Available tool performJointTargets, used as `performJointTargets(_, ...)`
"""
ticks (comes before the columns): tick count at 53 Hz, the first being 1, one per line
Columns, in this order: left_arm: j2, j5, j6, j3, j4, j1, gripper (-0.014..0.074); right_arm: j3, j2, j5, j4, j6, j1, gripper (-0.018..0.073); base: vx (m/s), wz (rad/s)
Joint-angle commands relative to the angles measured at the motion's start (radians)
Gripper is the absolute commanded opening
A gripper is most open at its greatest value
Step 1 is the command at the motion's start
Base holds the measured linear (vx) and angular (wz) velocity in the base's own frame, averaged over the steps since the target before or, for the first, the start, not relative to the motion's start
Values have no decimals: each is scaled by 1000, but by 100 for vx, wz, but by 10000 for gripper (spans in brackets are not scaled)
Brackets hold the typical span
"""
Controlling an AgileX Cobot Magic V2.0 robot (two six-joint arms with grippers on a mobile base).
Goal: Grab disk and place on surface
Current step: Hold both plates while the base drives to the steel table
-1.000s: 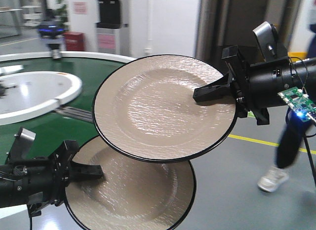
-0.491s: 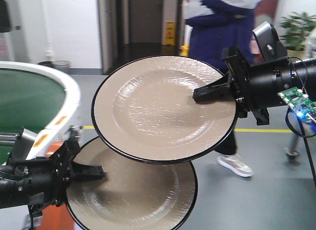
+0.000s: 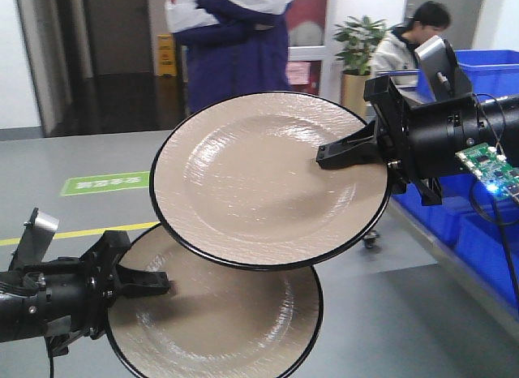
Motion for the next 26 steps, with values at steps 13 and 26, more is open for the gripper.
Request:
performJointTargets(13, -39, 25, -16, -36, -106, -5, 1, -38, -45, -59, 118, -3, -4, -8, 22, -44)
performJointTargets(26, -39, 25, -16, -36, -106, -5, 1, -38, -45, -59, 118, -3, -4, -8, 26, -39)
